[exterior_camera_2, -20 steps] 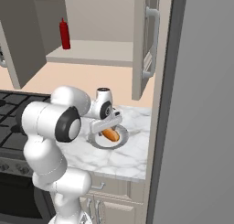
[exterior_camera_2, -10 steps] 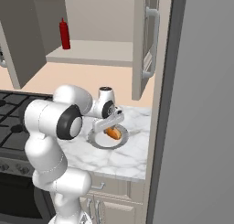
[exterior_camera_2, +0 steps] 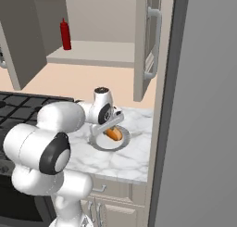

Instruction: Move the hot dog bun to the plate on the dining table and place the condiment next to that plate. Then navigate to the fridge and take the sausage and place it on the plate as well.

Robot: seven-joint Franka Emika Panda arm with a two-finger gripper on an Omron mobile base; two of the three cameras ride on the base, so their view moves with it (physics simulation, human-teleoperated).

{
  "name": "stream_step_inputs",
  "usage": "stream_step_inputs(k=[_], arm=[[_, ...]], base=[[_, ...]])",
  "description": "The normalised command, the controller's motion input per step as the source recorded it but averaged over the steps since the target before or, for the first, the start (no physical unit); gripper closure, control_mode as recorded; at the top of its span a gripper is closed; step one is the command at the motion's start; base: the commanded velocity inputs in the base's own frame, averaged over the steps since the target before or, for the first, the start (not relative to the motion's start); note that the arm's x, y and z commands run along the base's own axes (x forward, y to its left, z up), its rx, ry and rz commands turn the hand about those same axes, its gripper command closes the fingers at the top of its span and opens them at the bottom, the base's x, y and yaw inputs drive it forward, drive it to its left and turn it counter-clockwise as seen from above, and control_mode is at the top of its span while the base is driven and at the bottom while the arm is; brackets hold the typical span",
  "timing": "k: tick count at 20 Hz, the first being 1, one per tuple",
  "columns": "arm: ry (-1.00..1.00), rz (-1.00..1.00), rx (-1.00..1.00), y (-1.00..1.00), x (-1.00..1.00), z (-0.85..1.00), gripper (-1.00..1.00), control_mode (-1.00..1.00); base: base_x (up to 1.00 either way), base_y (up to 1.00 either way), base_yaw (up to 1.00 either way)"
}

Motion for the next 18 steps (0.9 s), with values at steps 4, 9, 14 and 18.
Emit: stream_step_inputs(k=[4, 9, 14, 18], arm=[[-0.01, 0.00, 0.00, 0.09, -0.54, 0.65, 1.00, -1.00], [0.00, 0.00, 0.00, 0.13, -0.43, 0.61, 1.00, -1.00], [0.00, 0.00, 0.00, 0.01, -0.50, 0.57, 1.00, -1.00], [-0.03, 0.01, 0.00, 0.00, -0.64, 0.56, 1.00, -1.00]], base=[[0.00, 0.00, 0.00], [0.00, 0.00, 0.00], [0.00, 0.00, 0.00], [0.00, 0.00, 0.00]])
